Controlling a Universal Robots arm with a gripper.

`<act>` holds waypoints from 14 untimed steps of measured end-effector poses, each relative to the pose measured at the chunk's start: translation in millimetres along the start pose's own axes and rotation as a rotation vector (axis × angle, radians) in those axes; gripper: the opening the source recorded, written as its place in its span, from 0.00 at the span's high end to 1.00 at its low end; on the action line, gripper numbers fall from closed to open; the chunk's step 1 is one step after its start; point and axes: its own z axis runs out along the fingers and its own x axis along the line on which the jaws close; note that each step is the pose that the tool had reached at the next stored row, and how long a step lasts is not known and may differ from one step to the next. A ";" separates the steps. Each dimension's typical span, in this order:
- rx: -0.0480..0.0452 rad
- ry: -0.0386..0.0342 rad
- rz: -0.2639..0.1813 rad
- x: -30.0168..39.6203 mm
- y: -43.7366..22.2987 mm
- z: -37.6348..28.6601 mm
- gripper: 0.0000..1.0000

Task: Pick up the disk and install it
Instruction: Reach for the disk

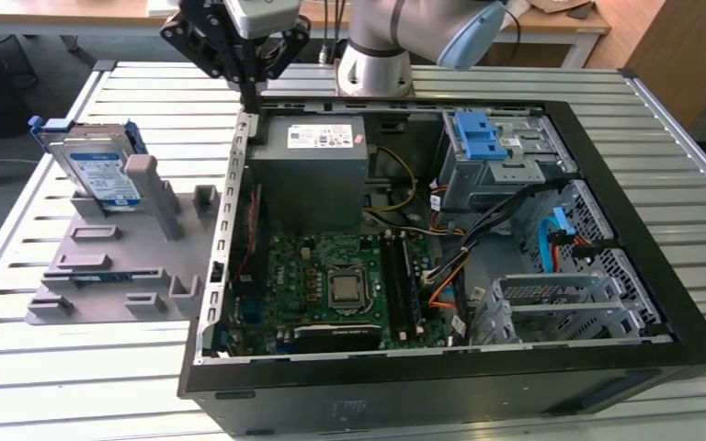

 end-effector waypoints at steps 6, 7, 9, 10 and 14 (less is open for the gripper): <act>0.0000 0.0000 0.000 4.4 -0.1 0.0 0.89; 0.0000 -0.0001 0.000 5.1 -0.2 0.0 0.89; 0.0000 0.0000 0.000 6.4 -0.2 0.1 0.89; 0.0000 0.0000 0.000 7.1 -0.2 0.1 0.89; 0.0000 0.0000 0.000 9.6 -0.2 0.2 0.89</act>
